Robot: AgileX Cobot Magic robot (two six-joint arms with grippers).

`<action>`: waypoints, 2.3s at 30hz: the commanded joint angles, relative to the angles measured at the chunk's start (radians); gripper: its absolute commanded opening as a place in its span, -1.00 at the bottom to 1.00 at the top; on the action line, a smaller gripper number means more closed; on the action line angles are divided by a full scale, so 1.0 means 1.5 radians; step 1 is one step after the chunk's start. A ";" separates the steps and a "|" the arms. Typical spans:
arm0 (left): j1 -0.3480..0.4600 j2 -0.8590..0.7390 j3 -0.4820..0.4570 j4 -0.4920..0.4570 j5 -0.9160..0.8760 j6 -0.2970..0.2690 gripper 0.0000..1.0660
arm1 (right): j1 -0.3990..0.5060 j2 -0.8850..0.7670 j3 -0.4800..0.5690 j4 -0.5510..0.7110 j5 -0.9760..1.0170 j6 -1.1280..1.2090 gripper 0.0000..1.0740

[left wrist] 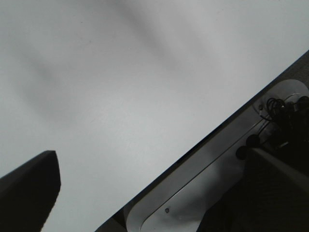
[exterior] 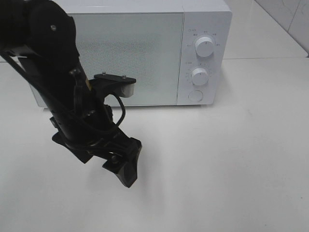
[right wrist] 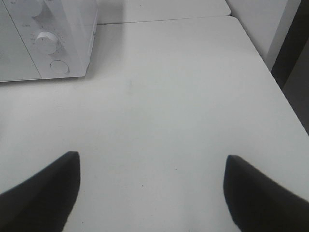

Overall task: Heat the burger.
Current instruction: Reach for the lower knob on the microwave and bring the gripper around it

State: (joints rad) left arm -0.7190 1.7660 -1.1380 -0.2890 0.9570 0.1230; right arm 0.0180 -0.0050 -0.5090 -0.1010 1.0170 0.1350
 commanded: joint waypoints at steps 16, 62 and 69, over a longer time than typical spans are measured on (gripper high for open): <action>0.267 -0.197 0.047 0.022 0.097 0.011 0.84 | -0.005 -0.017 0.003 0.001 -0.008 -0.005 0.42; 0.395 -0.794 0.421 0.141 0.055 -0.049 0.84 | -0.005 -0.017 0.003 0.001 -0.008 -0.004 0.42; 0.395 -0.794 0.421 0.135 0.055 -0.051 0.84 | -0.005 -0.017 0.003 0.001 -0.008 -0.004 0.42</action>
State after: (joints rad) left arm -0.1290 0.5770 -0.5100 -0.0790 1.0410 0.0540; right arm 0.0180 -0.0050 -0.5090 -0.1010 1.0170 0.1350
